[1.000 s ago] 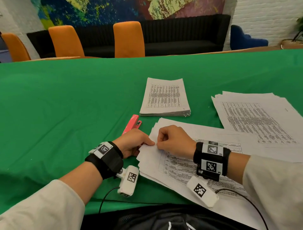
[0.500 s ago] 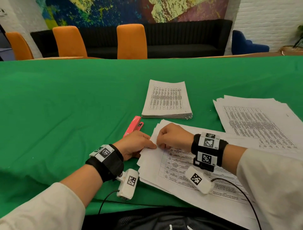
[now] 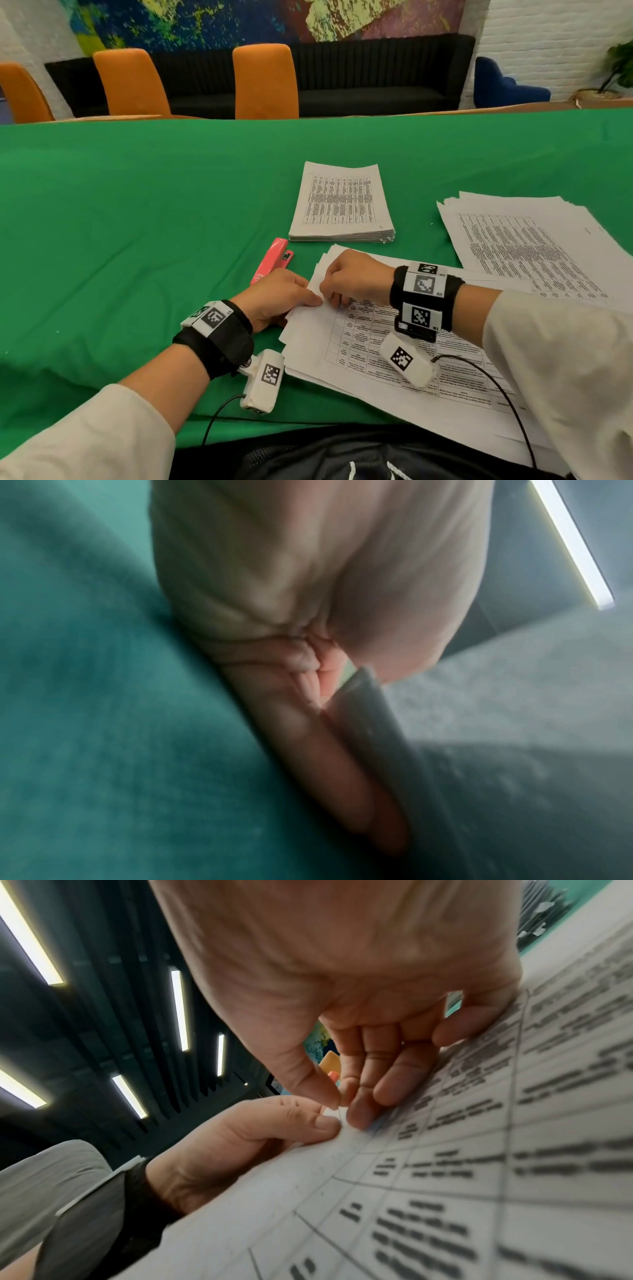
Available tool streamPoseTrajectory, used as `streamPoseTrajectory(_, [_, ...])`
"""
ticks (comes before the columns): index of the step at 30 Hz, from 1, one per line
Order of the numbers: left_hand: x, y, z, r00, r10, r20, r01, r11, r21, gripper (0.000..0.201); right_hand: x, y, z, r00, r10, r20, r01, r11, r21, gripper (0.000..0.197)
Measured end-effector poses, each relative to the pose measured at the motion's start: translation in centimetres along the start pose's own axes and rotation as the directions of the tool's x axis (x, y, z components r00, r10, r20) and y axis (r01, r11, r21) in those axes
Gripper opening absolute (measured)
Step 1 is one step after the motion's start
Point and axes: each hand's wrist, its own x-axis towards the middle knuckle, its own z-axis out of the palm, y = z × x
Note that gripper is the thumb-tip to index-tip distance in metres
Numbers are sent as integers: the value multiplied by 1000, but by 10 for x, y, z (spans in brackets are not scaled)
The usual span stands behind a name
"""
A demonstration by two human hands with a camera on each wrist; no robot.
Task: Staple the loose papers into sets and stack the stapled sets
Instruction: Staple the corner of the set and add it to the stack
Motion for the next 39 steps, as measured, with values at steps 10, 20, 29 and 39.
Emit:
streamPoseTrajectory(10, [5, -6, -1, 998, 58, -16, -57, 996, 63, 70, 1, -11, 2, 1000, -7, 10, 9, 987, -163, 15])
streamPoseTrajectory(20, [6, -6, -1, 999, 36, 30, -37, 999, 24, 13, 3, -10, -6, 997, -43, 62, 51, 991, -127, 13])
streamPoseTrajectory(29, [5, -6, -5, 999, 14, 35, -11, 997, -74, 10, -7, -3, -2, 990, -135, -48, 124, 974, -189, 7])
streamPoseTrajectory(39, [0, -1, -4, 998, 0, 70, 3, 999, -43, 14, -14, -14, -14, 970, -55, 237, 65, 997, -37, 5])
